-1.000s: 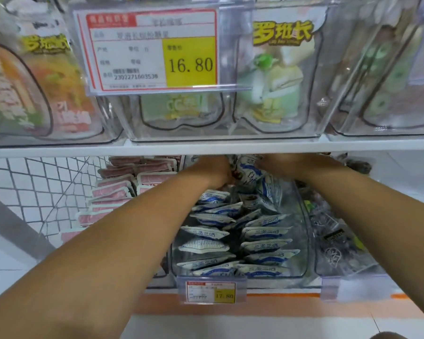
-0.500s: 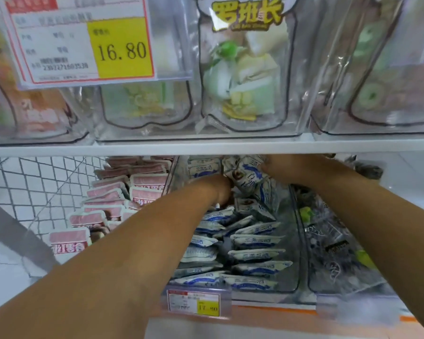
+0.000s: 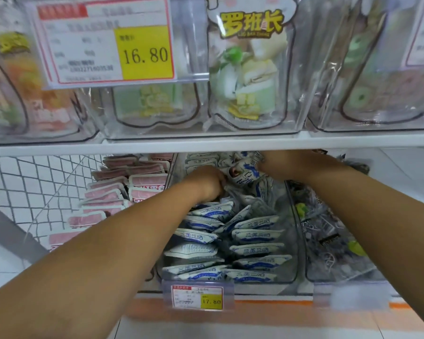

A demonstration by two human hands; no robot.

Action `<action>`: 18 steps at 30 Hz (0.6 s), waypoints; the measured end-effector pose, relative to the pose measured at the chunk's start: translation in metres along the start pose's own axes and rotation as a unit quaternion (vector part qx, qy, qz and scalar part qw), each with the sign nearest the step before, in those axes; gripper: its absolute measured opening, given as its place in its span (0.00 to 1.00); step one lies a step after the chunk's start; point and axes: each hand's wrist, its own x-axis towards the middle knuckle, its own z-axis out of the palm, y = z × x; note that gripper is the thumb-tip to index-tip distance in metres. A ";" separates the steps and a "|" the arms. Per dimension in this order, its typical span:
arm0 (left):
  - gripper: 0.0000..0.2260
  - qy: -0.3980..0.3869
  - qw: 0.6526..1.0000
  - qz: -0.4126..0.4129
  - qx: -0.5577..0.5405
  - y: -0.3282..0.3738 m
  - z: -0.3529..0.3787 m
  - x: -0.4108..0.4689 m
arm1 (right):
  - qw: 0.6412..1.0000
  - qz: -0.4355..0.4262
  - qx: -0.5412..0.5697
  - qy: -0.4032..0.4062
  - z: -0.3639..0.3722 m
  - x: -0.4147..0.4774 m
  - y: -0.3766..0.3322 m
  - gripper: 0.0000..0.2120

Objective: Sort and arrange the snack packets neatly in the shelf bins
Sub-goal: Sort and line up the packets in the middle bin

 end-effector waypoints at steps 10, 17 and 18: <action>0.08 0.137 0.989 -0.050 -0.003 -0.012 -0.015 -0.024 | 0.993 -0.007 0.116 -0.027 -0.007 -0.017 -0.005 0.33; 0.07 0.210 0.963 -0.025 -0.165 -0.015 -0.011 -0.029 | 0.952 0.050 0.287 0.089 0.002 -0.044 -0.002 0.25; 0.08 0.218 0.957 -0.017 -0.190 -0.015 -0.011 -0.031 | 0.947 0.056 0.298 0.105 0.003 -0.047 -0.002 0.24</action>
